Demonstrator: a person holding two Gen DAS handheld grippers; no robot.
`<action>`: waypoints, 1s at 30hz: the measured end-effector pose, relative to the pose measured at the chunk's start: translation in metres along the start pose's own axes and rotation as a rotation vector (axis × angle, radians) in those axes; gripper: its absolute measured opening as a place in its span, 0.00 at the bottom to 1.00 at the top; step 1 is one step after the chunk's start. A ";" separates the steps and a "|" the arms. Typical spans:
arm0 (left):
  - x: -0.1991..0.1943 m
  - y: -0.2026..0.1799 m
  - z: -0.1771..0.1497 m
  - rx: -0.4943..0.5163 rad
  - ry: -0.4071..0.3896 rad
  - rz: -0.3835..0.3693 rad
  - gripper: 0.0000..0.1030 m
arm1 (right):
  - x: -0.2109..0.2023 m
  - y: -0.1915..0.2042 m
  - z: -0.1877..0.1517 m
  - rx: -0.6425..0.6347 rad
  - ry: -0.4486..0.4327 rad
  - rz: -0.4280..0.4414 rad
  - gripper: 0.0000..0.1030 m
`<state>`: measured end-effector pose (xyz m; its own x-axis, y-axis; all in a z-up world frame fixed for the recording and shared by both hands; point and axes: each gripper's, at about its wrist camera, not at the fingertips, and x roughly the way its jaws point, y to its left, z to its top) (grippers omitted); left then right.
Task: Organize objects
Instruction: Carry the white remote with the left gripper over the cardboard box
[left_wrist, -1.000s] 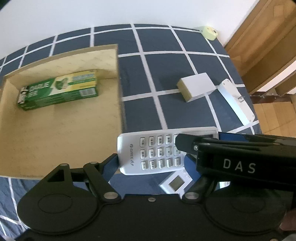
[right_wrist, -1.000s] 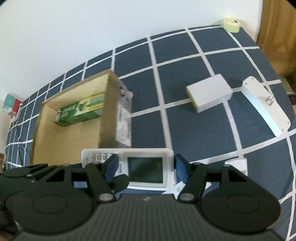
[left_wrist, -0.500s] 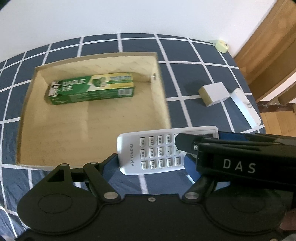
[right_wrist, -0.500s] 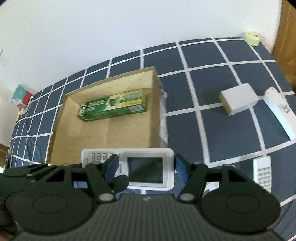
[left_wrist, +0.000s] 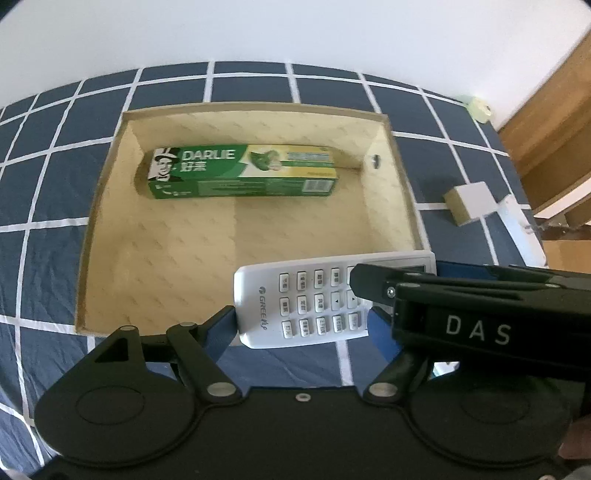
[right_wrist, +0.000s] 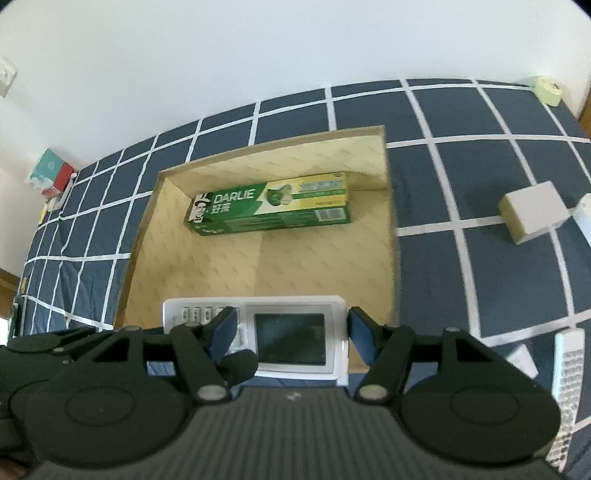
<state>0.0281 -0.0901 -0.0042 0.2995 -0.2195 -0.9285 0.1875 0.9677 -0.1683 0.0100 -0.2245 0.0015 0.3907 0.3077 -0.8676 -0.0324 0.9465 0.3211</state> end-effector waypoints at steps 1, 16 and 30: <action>0.002 0.004 0.002 -0.004 0.002 0.001 0.73 | 0.004 0.003 0.002 -0.002 0.004 0.001 0.63; 0.064 0.057 0.057 -0.039 0.100 0.000 0.73 | 0.085 0.015 0.052 0.001 0.105 0.006 0.63; 0.131 0.082 0.090 -0.038 0.203 -0.010 0.72 | 0.162 0.002 0.077 0.049 0.196 -0.005 0.63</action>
<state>0.1671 -0.0508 -0.1102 0.1027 -0.2037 -0.9736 0.1525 0.9705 -0.1869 0.1442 -0.1801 -0.1091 0.2041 0.3203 -0.9251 0.0159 0.9437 0.3303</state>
